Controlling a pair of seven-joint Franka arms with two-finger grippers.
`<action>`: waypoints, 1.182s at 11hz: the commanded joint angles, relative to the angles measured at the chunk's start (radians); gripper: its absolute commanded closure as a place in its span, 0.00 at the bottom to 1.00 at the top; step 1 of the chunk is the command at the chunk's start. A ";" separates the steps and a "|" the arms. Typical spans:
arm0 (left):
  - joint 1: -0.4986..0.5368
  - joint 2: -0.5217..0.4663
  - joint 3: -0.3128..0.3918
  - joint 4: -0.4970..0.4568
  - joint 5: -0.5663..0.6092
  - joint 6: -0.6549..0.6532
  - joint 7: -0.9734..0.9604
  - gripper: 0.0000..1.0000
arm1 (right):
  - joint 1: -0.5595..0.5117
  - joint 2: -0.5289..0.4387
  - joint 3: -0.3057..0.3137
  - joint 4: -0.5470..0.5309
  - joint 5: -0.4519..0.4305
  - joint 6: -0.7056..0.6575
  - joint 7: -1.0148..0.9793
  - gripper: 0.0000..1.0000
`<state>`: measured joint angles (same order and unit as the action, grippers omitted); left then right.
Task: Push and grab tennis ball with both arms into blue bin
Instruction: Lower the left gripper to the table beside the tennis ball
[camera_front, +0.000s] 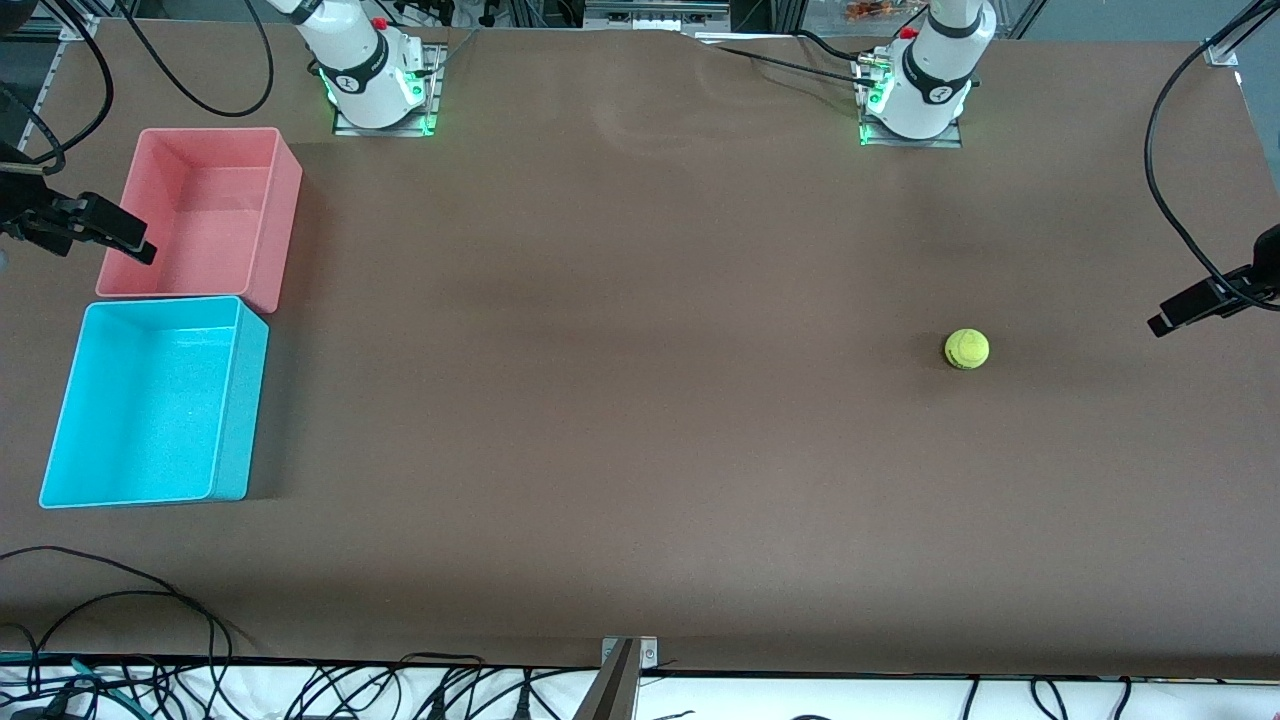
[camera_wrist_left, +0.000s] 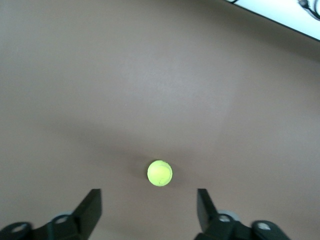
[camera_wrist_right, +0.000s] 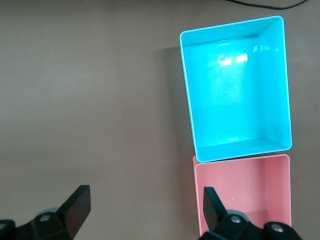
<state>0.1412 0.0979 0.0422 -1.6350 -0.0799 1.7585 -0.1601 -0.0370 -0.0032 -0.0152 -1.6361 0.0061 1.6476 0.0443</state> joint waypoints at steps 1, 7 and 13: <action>0.031 0.032 -0.004 0.040 -0.040 -0.073 -0.167 1.00 | 0.002 0.009 0.001 0.024 -0.014 -0.020 0.013 0.00; 0.055 0.111 -0.010 0.033 0.031 -0.136 -0.697 1.00 | 0.000 0.008 0.001 0.024 -0.014 -0.020 0.009 0.00; 0.129 0.125 -0.013 -0.242 -0.066 0.162 -0.844 1.00 | 0.000 0.008 0.001 0.024 -0.014 -0.020 0.002 0.00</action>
<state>0.2679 0.2524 0.0391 -1.7414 -0.1027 1.8082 -0.9119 -0.0369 -0.0029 -0.0153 -1.6360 0.0061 1.6469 0.0442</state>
